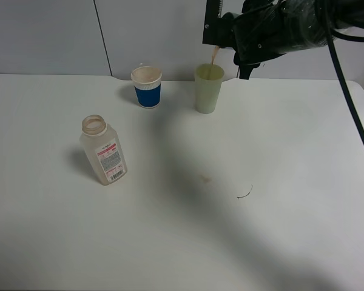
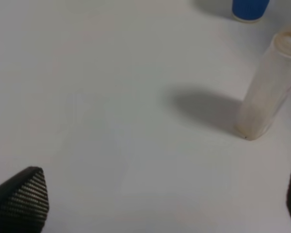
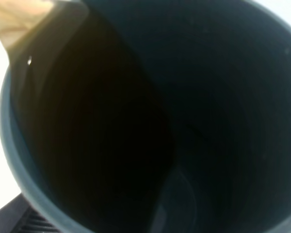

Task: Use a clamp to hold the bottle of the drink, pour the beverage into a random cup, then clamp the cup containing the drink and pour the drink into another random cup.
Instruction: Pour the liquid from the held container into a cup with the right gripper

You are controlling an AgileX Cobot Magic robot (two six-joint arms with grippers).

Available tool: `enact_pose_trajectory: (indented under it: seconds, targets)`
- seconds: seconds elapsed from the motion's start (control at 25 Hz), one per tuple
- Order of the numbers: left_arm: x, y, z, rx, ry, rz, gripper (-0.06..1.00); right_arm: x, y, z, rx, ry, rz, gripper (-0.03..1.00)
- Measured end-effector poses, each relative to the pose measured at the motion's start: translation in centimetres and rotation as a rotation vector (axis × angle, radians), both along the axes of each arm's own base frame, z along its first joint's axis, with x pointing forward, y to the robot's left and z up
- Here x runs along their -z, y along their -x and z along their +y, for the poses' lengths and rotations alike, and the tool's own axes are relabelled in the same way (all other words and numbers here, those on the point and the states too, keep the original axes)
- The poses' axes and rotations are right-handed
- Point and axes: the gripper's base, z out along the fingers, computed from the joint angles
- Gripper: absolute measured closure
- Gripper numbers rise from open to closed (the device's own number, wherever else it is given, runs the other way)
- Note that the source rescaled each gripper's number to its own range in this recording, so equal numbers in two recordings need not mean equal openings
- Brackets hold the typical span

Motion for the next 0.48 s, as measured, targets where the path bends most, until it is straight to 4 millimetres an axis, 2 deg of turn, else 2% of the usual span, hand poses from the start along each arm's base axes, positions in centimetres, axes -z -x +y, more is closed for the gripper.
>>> enact_pose_trajectory:
  seconds: [0.48]
  targets:
    - [0.00,0.00,0.00,0.000,0.000,0.000,-0.06,-0.12,-0.05,0.02,-0.049,0.114,0.011,0.94]
